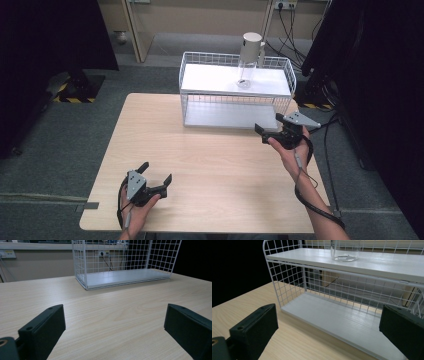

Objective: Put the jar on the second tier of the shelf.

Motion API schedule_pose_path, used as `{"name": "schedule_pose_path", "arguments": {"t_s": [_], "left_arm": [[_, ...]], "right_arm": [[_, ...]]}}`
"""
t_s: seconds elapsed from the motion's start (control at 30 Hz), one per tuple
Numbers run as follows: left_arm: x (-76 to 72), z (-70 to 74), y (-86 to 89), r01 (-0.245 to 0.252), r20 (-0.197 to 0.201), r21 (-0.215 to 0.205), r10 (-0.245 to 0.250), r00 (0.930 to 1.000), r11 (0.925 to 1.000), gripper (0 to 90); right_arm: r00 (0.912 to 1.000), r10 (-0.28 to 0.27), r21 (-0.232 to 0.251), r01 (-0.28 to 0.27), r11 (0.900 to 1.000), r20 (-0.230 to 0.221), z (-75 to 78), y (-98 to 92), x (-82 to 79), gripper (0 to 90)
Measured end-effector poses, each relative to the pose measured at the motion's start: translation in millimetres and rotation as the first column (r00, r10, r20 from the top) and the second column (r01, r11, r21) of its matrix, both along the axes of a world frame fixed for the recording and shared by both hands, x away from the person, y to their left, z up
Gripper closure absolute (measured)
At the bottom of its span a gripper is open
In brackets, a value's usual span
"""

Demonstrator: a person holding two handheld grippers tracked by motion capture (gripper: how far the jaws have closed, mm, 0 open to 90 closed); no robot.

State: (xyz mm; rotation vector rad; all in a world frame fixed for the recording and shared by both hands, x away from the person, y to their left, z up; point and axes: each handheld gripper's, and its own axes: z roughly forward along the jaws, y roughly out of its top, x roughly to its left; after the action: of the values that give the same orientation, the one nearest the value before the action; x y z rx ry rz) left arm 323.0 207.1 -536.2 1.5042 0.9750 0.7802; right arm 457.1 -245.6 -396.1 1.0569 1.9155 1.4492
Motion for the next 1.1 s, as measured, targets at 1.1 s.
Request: {"name": "schedule_pose_path", "arguments": {"t_s": [1.1], "left_arm": [[0.1,0.0,-0.1,-0.001,0.001,0.003,0.001,1.0000,1.0000,3.0]], "right_arm": [[0.9976,-0.049,-0.018,0.048,0.999,-0.050,-43.5,-35.5,-35.3,2.4]]}}
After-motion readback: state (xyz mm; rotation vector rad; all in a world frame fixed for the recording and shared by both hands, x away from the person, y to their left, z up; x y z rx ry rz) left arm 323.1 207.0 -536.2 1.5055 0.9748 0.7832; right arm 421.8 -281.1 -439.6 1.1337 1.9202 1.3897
